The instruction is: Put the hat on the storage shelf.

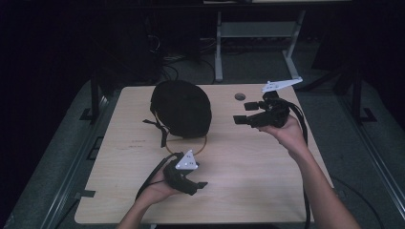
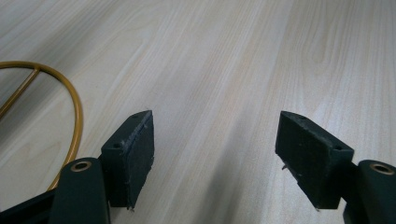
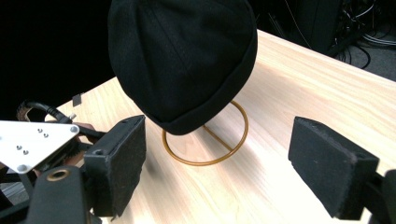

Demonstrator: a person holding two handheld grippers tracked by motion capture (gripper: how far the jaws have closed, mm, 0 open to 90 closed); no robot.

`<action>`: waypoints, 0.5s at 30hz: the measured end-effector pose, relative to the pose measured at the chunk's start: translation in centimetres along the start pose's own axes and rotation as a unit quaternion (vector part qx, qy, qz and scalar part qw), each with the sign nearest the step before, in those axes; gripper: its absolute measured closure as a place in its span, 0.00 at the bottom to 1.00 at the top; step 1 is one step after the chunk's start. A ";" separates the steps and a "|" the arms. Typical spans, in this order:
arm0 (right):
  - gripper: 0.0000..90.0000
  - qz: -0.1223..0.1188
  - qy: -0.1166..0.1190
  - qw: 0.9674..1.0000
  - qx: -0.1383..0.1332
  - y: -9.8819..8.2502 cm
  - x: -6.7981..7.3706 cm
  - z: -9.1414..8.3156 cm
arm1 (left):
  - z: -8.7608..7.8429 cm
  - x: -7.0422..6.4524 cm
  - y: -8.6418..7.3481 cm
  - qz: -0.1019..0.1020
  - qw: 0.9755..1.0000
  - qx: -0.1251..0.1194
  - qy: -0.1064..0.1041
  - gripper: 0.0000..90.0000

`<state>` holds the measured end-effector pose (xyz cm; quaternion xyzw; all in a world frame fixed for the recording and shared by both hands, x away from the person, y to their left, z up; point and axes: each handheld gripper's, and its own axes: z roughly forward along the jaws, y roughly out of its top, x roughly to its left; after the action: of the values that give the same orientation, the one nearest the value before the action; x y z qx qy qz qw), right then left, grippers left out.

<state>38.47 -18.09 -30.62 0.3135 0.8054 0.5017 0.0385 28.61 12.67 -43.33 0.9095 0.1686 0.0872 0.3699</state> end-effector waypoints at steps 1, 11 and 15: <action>0.21 0.000 0.000 1.000 0.001 -0.2 0.0 -0.1 | 0.0 0.0 0.0 -0.001 1.000 0.000 -0.001 0.31; 0.21 0.007 -0.004 1.000 0.007 -2.1 -0.4 -0.7 | 0.0 0.0 0.0 -0.001 1.000 0.002 0.000 0.31; 0.21 0.010 -0.005 1.000 0.007 -2.8 -0.6 -1.0 | 0.1 0.0 0.0 0.001 1.000 0.004 0.000 0.31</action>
<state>37.25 -20.04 -32.58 0.3243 0.8054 0.4948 0.0354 28.59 12.63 -43.41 0.9112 0.1682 0.0865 0.3659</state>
